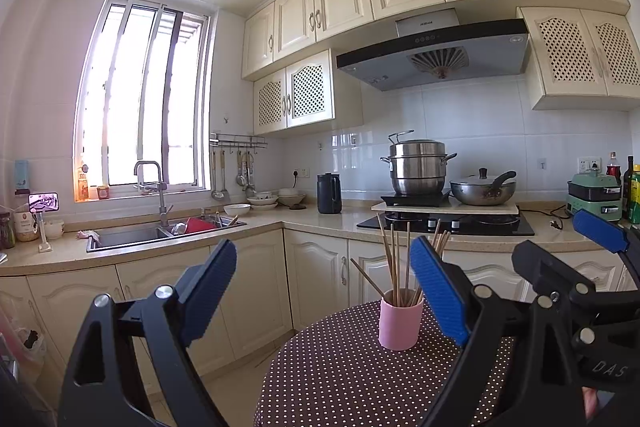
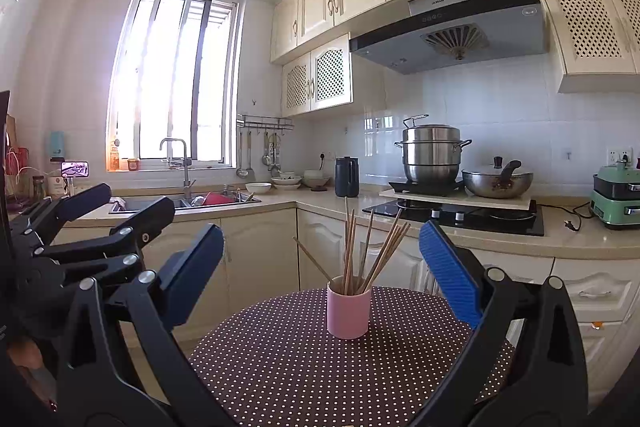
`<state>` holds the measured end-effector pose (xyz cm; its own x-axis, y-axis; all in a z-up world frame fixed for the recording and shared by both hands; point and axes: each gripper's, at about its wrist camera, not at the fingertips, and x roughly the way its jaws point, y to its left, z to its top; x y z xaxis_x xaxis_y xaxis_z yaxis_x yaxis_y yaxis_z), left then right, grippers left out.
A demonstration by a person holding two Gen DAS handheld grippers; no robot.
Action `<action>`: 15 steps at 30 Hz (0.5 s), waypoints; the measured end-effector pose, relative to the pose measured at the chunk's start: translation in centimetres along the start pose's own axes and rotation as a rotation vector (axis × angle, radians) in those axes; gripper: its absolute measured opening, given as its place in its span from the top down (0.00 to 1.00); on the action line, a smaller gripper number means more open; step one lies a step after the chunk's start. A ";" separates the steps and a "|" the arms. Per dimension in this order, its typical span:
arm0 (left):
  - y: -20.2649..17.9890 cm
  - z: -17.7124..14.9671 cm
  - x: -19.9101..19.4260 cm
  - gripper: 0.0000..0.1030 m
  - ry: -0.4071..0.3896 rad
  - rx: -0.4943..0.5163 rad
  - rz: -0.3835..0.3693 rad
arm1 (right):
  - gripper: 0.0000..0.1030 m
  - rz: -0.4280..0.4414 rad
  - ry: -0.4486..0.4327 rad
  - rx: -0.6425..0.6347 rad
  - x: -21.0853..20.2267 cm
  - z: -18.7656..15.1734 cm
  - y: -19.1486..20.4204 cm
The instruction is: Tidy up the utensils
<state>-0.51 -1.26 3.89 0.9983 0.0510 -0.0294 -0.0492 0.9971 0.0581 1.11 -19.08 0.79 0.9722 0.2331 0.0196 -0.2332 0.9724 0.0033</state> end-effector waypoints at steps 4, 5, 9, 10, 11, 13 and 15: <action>0.1 0.0 0.0 0.16 -0.001 -0.002 0.002 | 0.07 0.001 0.000 0.001 0.0 0.0 0.0; 0.1 0.0 0.0 0.16 -0.001 -0.002 0.002 | 0.07 0.002 0.001 0.001 0.0 0.0 0.1; 0.2 -0.1 0.0 0.16 0.001 -0.003 0.002 | 0.07 0.003 0.002 0.002 0.1 0.0 0.1; 0.2 0.0 0.0 0.16 0.001 -0.003 0.003 | 0.07 0.002 0.002 0.002 0.1 -0.1 0.1; 0.2 0.0 0.1 0.16 0.002 -0.002 0.002 | 0.07 0.002 0.003 0.003 0.2 -0.2 0.1; 0.2 0.0 0.0 0.16 0.000 -0.003 0.002 | 0.07 0.002 0.003 0.003 0.2 -0.2 0.2; 0.3 0.0 0.1 0.16 0.003 -0.004 0.002 | 0.07 0.001 0.004 0.002 0.2 -0.2 0.2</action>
<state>-0.42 -1.00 3.89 0.9981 0.0527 -0.0321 -0.0509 0.9973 0.0538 1.29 -18.87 0.61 0.9720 0.2346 0.0159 -0.2347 0.9720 0.0057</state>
